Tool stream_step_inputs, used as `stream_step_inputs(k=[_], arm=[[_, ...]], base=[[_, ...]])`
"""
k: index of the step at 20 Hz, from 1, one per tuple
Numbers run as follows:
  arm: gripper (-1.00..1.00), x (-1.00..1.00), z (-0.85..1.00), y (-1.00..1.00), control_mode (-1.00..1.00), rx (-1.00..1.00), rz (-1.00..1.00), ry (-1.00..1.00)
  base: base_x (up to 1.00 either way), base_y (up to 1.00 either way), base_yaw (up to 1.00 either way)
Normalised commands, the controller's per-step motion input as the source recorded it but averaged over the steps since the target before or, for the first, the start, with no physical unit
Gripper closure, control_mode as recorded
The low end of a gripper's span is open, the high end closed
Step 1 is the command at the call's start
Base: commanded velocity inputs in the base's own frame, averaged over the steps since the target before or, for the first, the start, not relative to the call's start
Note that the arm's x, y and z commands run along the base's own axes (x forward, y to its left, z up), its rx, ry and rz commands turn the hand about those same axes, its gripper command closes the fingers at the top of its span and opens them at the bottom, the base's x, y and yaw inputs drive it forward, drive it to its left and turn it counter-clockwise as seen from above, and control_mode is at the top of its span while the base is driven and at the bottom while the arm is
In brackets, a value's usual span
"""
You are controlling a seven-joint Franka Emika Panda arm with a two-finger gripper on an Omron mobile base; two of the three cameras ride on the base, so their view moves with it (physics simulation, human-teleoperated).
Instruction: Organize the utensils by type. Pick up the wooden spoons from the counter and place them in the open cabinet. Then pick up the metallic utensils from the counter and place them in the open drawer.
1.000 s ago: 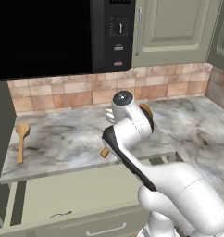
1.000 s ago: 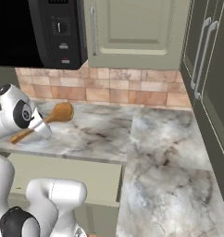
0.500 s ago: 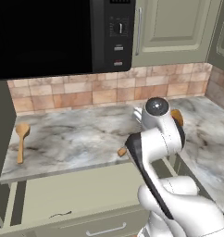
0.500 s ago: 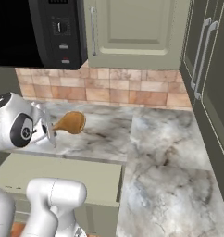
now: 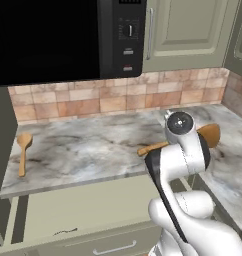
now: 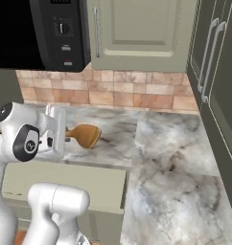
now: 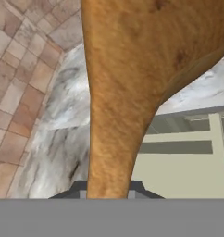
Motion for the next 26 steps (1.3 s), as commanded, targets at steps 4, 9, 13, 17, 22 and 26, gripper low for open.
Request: stream_step_inputs(k=[4,9,13,17,22,26], arm=[[1.00,0.00,-0.03,-0.61,-1.00,0.19,-0.04,-0.01],[1.00,0.00,-0.23,-0.33,-1.00,0.07,0.00,-0.04],[1.00,0.00,-0.23,-0.08,-1.00,0.00,-0.01,-0.09],[1.00,0.00,-0.20,0.00,-1.00,0.00,-0.05,-0.10],[1.00,-0.04,-0.20,0.00,-1.00,0.00,-0.05,-0.15],[1.00,-0.03,-0.03,0.00,1.00,0.00,-0.01,-0.05]], base=[[0.00,0.00,0.00],[0.00,0.00,0.00],[0.00,0.00,0.00],[0.00,0.00,0.00],[0.00,0.00,0.00],[-0.11,0.00,-0.06]])
